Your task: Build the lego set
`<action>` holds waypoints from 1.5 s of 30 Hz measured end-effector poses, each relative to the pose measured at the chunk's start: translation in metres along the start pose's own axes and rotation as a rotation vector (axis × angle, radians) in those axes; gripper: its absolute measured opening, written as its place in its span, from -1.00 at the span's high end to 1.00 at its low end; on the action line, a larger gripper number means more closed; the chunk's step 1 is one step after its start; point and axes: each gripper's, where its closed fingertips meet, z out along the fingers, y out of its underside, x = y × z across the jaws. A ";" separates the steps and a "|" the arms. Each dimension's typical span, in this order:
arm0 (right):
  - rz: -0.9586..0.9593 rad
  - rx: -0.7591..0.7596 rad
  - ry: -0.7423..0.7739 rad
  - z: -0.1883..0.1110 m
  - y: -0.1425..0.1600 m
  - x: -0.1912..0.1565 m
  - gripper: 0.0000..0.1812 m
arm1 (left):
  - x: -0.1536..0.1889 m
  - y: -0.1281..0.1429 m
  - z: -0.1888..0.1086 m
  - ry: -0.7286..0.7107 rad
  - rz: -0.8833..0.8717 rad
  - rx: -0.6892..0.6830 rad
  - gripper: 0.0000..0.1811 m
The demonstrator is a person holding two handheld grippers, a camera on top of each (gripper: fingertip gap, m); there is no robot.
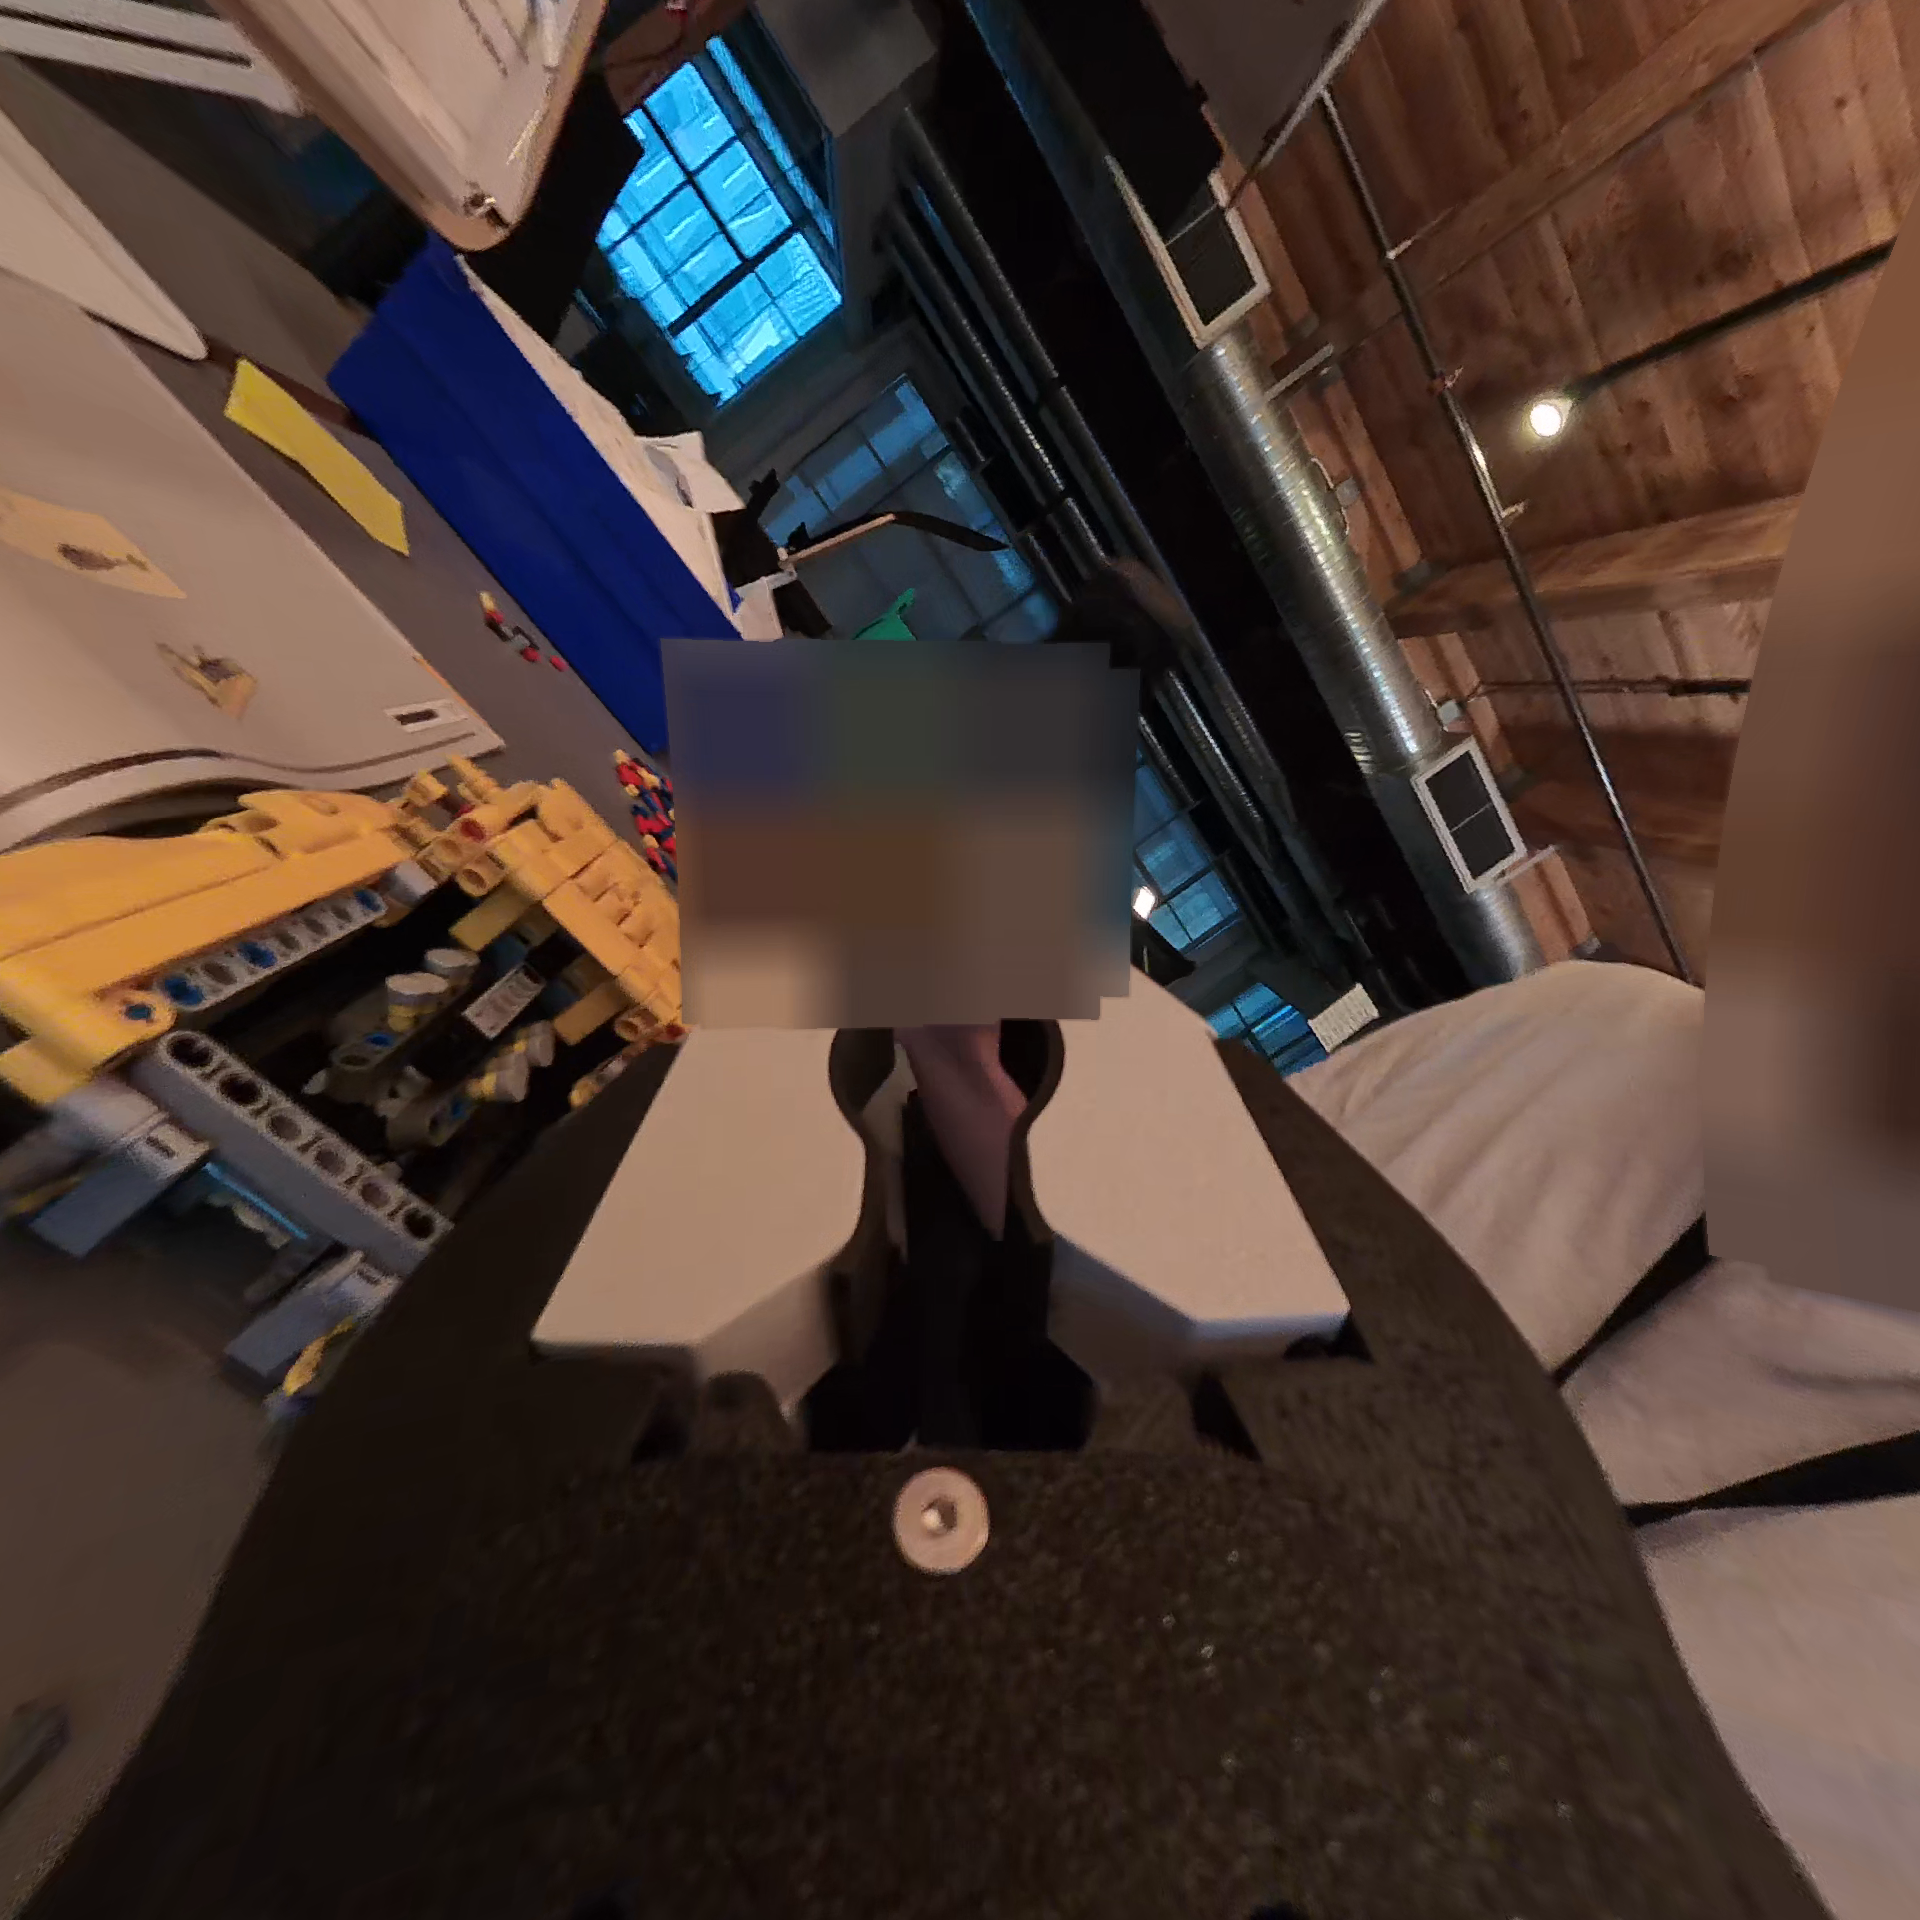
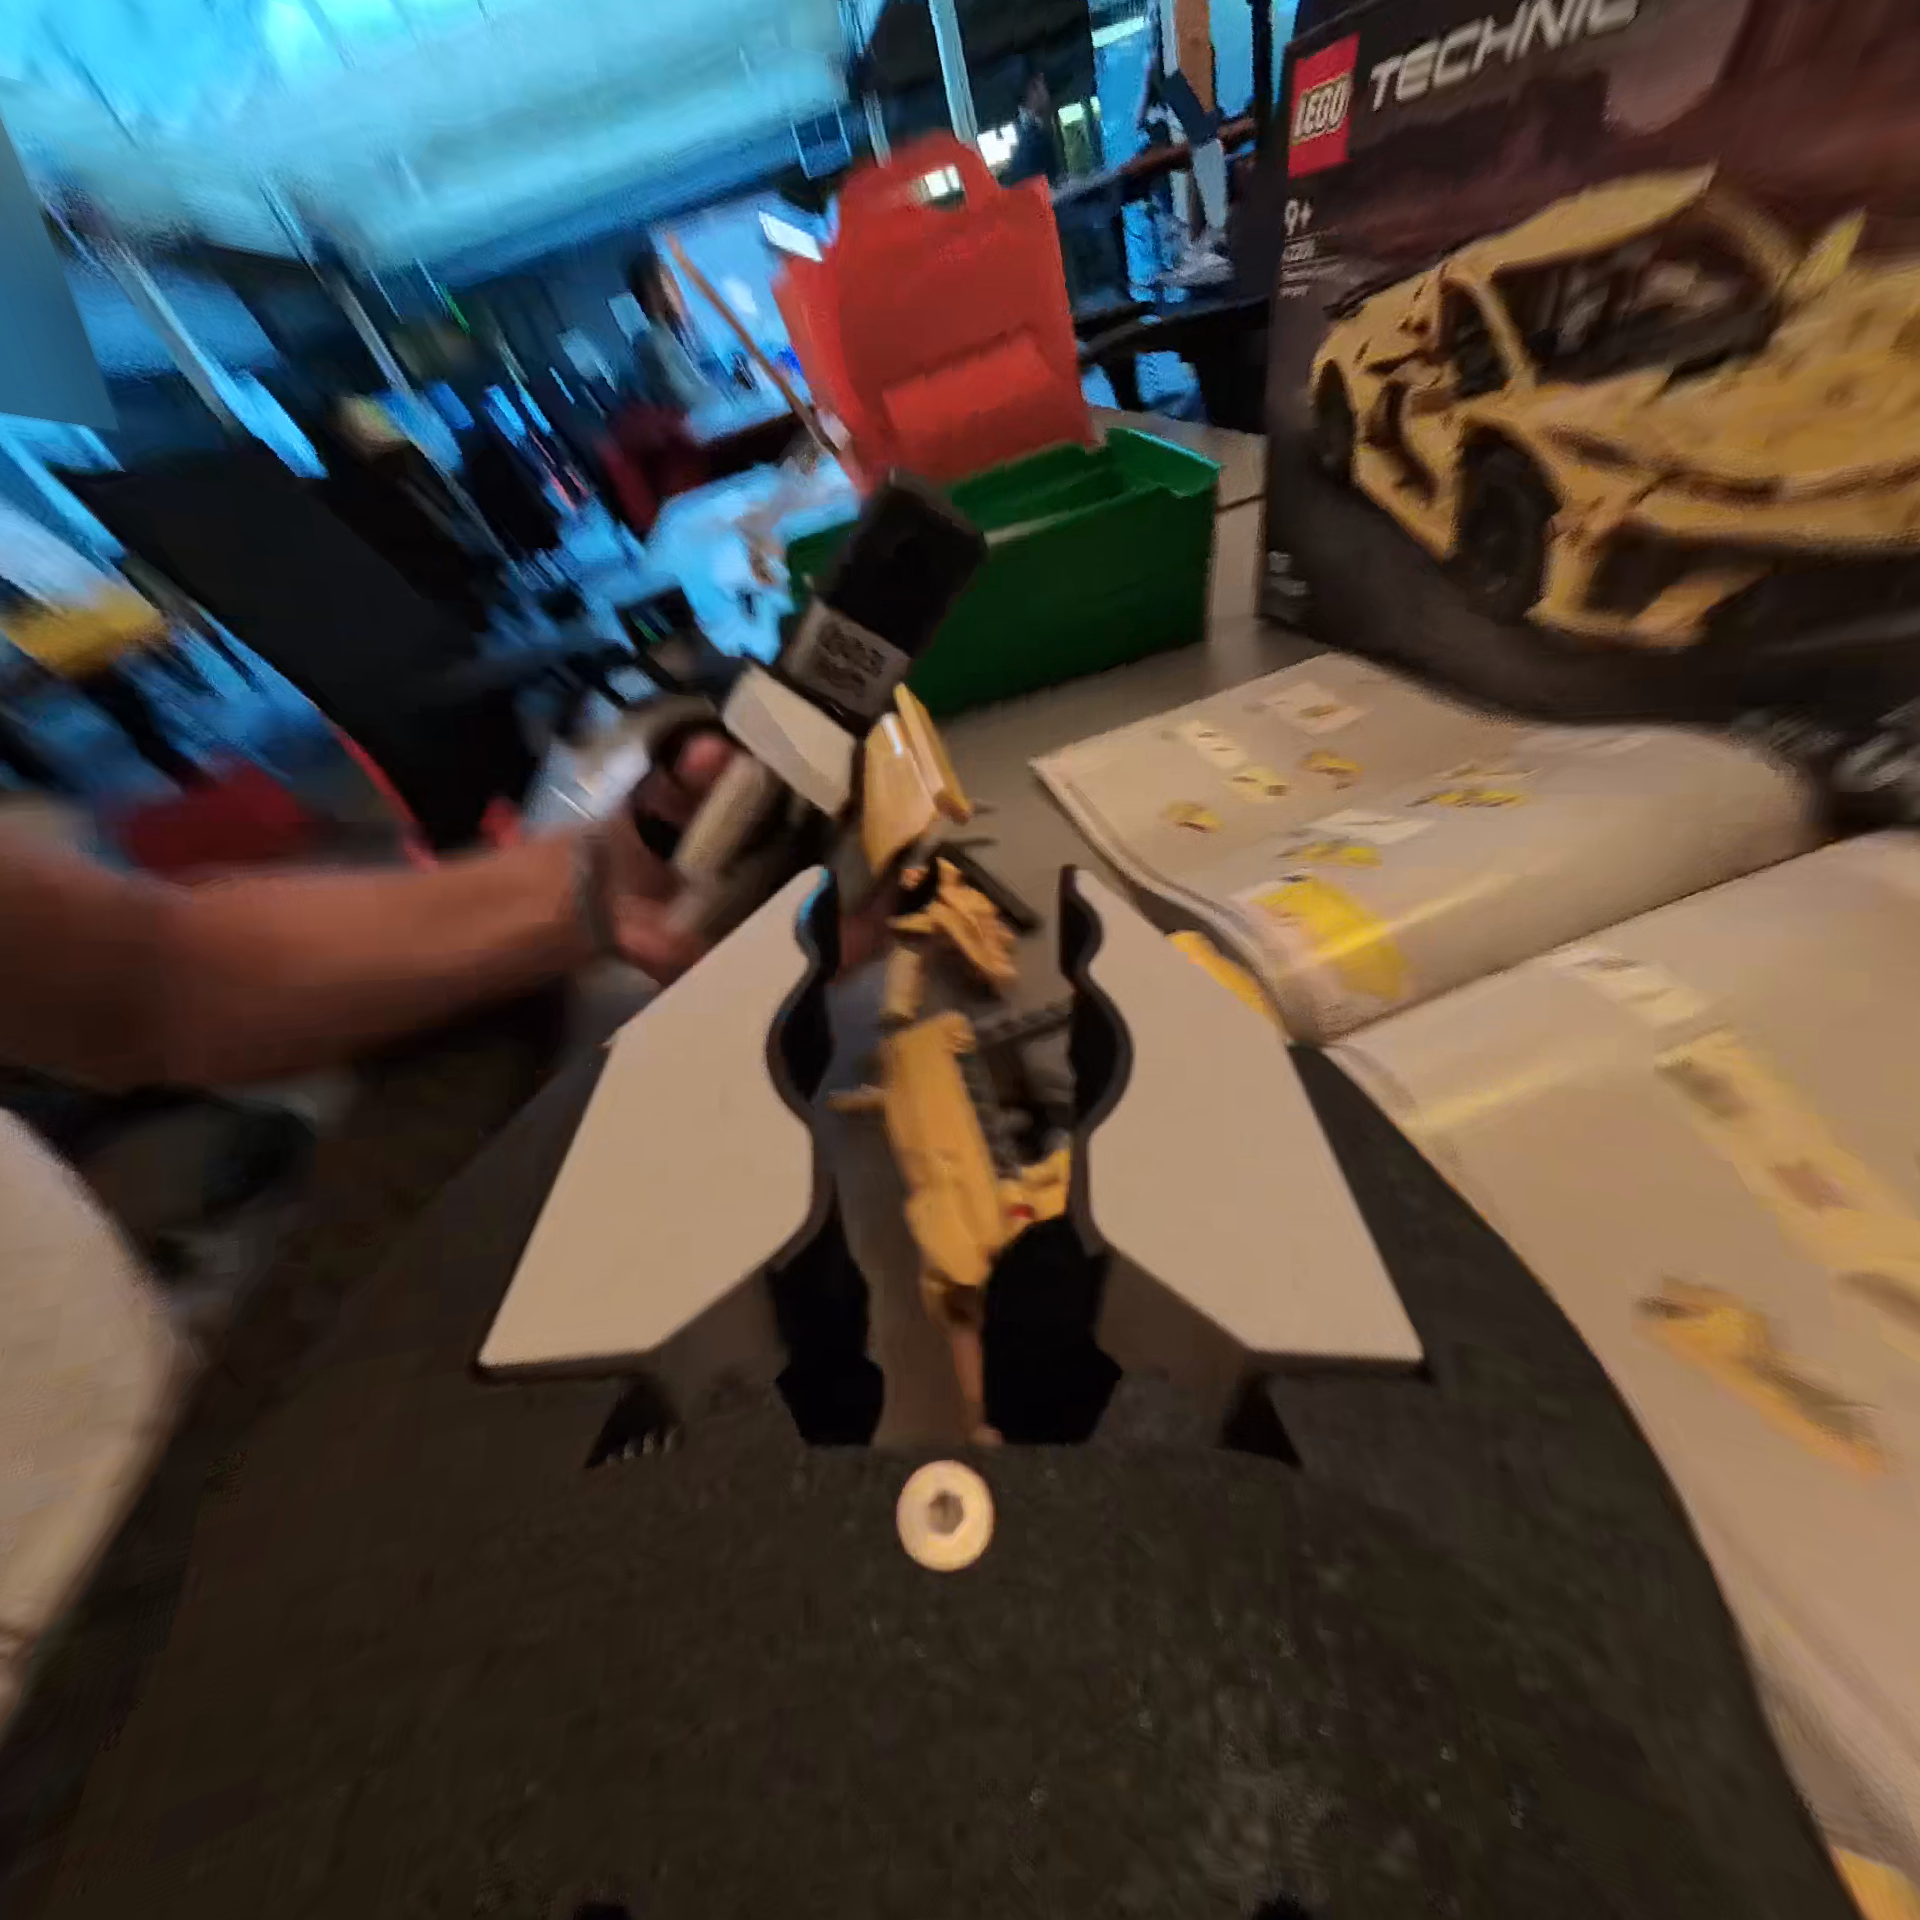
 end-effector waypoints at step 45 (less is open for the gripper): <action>-0.721 -0.336 0.160 0.022 0.022 -0.002 0.72 | -0.018 0.019 0.000 -0.092 -0.101 -0.097 0.86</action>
